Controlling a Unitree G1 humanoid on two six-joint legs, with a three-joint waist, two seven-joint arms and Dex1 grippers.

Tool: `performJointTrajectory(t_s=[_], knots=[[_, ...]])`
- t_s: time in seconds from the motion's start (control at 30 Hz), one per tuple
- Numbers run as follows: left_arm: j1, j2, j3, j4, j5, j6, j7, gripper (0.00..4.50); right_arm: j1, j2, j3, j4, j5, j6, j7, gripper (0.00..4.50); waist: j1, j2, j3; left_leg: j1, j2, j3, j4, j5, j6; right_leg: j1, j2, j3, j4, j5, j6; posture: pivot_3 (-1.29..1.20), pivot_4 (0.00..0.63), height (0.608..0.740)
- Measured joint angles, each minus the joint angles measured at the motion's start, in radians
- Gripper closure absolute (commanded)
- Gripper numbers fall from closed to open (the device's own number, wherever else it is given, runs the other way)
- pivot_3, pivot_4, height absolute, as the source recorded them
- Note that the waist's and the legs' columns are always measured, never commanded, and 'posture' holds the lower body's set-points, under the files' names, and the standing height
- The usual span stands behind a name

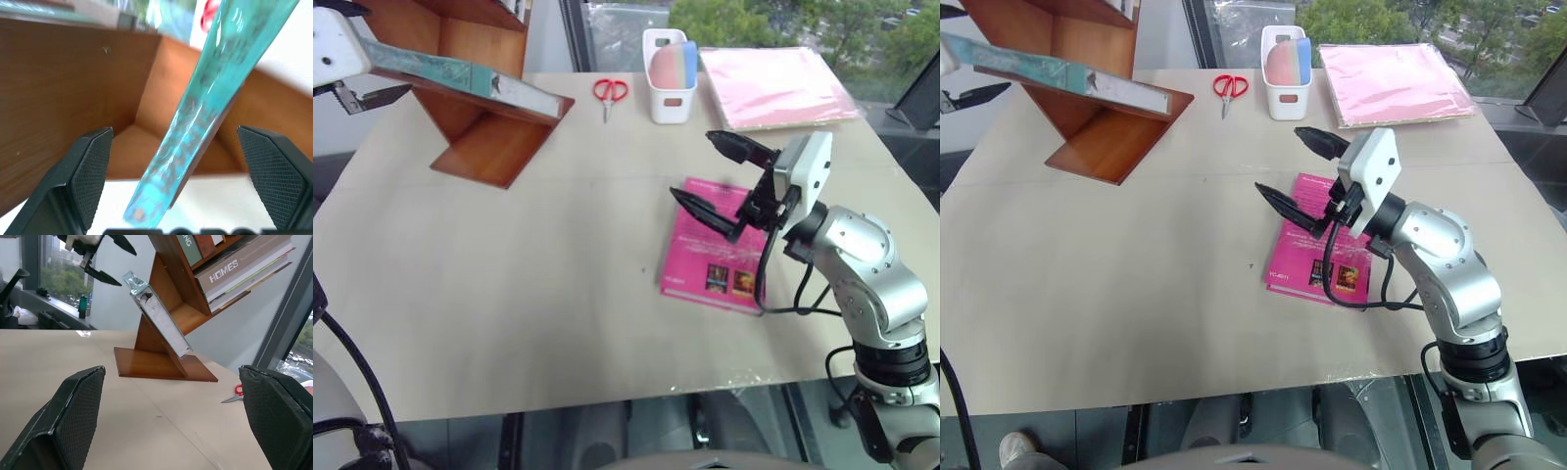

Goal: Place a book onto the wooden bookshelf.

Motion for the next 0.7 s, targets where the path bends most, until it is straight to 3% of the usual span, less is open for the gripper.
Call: performJointTrajectory(t_s=[0.17, 0.2, 0.33, 0.47, 0.53, 0.7], knots=[[0.246, -0.102, 0.208, -0.213, -0.351, 0.037, -0.192, 2.13, -0.023, -0.015, -0.001, 0.042, 0.005, 0.001, 0.022, 0.0, 0.0, 0.0, 0.0, 0.002, 0.001, -0.001, 0.004, 0.0, 0.0, 0.002, 0.0, -0.001, 0.005, 0.0, 0.0, 0.0, 0.15, 0.74], [0.336, -0.139, 0.248, -0.326, -0.433, 0.096, -0.197, 2.75, -0.03, -0.021, -0.002, 0.049, 0.006, 0.001, 0.026, 0.0, 0.0, 0.001, -0.001, 0.002, 0.001, -0.001, 0.004, 0.0, 0.0, 0.002, 0.0, 0.0, 0.006, 0.0, 0.0, 0.0, 0.15, 0.74], [0.568, -0.275, 0.294, -0.693, -0.595, 0.304, -0.096, 4.48, -0.044, -0.038, -0.008, 0.065, 0.007, 0.002, 0.039, 0.0, 0.0, 0.0, -0.001, 0.004, 0.001, -0.001, 0.007, 0.0, 0.0, 0.002, 0.001, 0.0, 0.011, 0.0, 0.0, 0.0, 0.15, 0.74], [0.789, -0.563, 0.296, -1.052, -0.554, 0.377, 0.237, 4.48, -0.051, -0.058, -0.026, 0.066, 0.009, 0.02, 0.04, 0.0, 0.004, 0.004, -0.003, 0.007, -0.001, -0.002, 0.009, 0.0, 0.0, 0.006, 0.0, 0.001, 0.012, 0.0, 0.0, 0.0, 0.15, 0.74], [0.835, -0.683, 0.275, -1.074, -0.435, 0.418, 0.447, 4.48, -0.052, -0.059, -0.027, 0.059, 0.009, 0.03, 0.037, 0.0, 0.004, 0.003, -0.003, 0.006, 0.0, -0.005, 0.012, 0.0, 0.0, 0.006, 0.002, 0.0, 0.013, 0.0, 0.0, 0.0, 0.15, 0.74], [0.767, -0.794, 0.27, -0.994, -0.246, 0.452, 0.798, 4.48, -0.045, -0.066, -0.032, 0.035, 0.01, 0.062, 0.015, 0.0, 0.003, 0.003, -0.004, 0.006, 0.0, -0.006, 0.013, 0.0, 0.0, 0.007, 0.004, 0.0, 0.013, 0.0, 0.0, 0.0, 0.15, 0.74]])
